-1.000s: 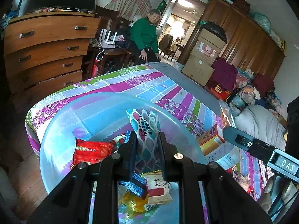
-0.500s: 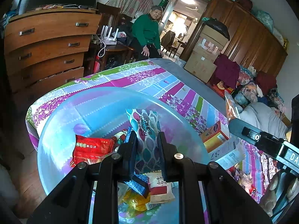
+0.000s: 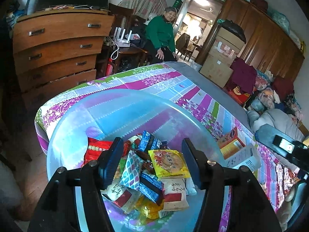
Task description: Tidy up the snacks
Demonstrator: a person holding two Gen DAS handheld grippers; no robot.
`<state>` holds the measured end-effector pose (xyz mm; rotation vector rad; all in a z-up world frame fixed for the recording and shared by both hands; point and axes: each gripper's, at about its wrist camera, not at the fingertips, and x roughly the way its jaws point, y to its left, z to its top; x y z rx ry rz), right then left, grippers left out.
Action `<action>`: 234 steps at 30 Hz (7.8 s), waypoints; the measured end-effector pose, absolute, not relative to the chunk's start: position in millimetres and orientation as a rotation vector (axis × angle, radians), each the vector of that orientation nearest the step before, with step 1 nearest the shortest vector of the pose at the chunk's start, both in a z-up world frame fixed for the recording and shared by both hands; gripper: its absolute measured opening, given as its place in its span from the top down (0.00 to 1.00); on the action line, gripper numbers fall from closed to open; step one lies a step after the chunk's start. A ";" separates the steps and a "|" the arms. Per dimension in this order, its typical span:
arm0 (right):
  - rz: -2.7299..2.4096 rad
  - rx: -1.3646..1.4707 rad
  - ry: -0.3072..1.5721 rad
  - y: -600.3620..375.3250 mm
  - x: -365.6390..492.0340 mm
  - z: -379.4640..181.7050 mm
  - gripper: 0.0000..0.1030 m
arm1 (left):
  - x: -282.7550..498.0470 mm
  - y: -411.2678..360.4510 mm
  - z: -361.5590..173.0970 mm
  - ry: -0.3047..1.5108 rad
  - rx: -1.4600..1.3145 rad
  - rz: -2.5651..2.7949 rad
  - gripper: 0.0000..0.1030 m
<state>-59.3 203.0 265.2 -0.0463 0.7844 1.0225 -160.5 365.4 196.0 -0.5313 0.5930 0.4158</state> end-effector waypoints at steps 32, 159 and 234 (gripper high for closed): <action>0.653 0.108 1.021 -42.0 -151.0 118.5 0.28 | -171.1 233.2 261.6 0.447 -0.277 0.271 0.30; 0.534 -0.044 1.134 -46.0 173.0 50.9 0.47 | -114.7 79.4 158.8 0.729 -0.137 -0.114 0.30; 0.673 0.094 1.052 -83.5 63.9 101.5 0.38 | -86.4 92.9 71.2 0.981 -0.345 -0.151 0.40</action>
